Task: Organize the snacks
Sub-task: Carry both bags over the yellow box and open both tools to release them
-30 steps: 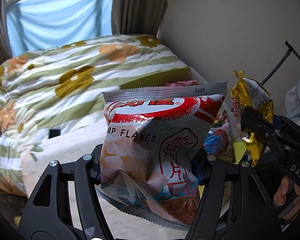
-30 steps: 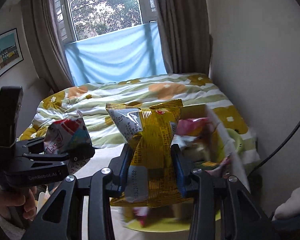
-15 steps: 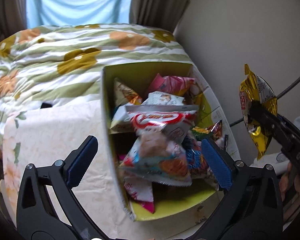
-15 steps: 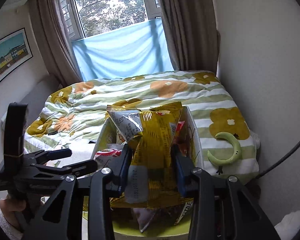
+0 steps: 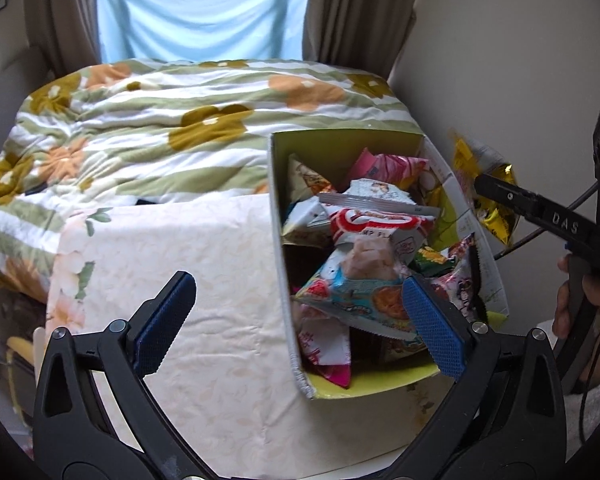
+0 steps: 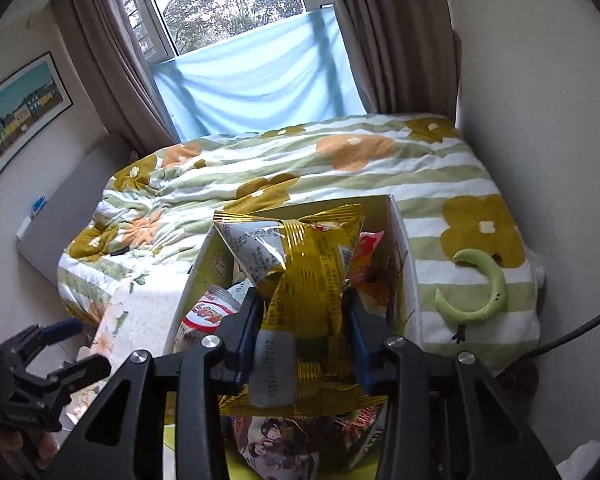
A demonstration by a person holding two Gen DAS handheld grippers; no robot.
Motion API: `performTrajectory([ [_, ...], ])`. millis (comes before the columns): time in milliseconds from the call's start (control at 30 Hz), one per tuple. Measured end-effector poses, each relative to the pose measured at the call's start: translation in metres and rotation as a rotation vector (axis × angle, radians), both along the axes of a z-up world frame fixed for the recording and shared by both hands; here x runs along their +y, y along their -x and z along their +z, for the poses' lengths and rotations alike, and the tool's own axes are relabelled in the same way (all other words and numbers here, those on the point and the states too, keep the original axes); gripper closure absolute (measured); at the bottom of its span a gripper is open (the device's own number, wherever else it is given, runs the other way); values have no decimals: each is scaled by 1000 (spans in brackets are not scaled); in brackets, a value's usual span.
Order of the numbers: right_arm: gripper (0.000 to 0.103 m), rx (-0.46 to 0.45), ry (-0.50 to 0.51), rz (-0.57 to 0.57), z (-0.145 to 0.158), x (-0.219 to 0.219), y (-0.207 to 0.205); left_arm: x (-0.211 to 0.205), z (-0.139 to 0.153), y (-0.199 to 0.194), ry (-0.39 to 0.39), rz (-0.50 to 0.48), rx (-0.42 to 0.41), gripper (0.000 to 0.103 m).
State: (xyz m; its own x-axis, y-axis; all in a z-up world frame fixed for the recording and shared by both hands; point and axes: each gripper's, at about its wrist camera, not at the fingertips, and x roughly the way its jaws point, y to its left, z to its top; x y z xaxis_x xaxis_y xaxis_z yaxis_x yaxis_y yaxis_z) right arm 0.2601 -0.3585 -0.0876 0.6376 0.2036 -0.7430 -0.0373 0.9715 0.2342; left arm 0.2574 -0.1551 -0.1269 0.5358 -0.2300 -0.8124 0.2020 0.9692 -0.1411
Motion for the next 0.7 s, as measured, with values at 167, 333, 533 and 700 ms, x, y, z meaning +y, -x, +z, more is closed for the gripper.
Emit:
performTrajectory([
  [167, 7, 49, -42, -48, -10, -6, 3, 14, -1, 14, -25, 31, -10, 1],
  [333, 6, 41, 40, -72, -8, 5, 27, 26, -3, 29, -55, 40, -26, 1],
  [533, 6, -5, 62, -89, 16, 26, 60, 49, 14, 54, -33, 34, -86, 1],
  [700, 6, -86, 106, -87, 47, 55, 100, 73, 46, 87, -31, 48, -176, 1],
])
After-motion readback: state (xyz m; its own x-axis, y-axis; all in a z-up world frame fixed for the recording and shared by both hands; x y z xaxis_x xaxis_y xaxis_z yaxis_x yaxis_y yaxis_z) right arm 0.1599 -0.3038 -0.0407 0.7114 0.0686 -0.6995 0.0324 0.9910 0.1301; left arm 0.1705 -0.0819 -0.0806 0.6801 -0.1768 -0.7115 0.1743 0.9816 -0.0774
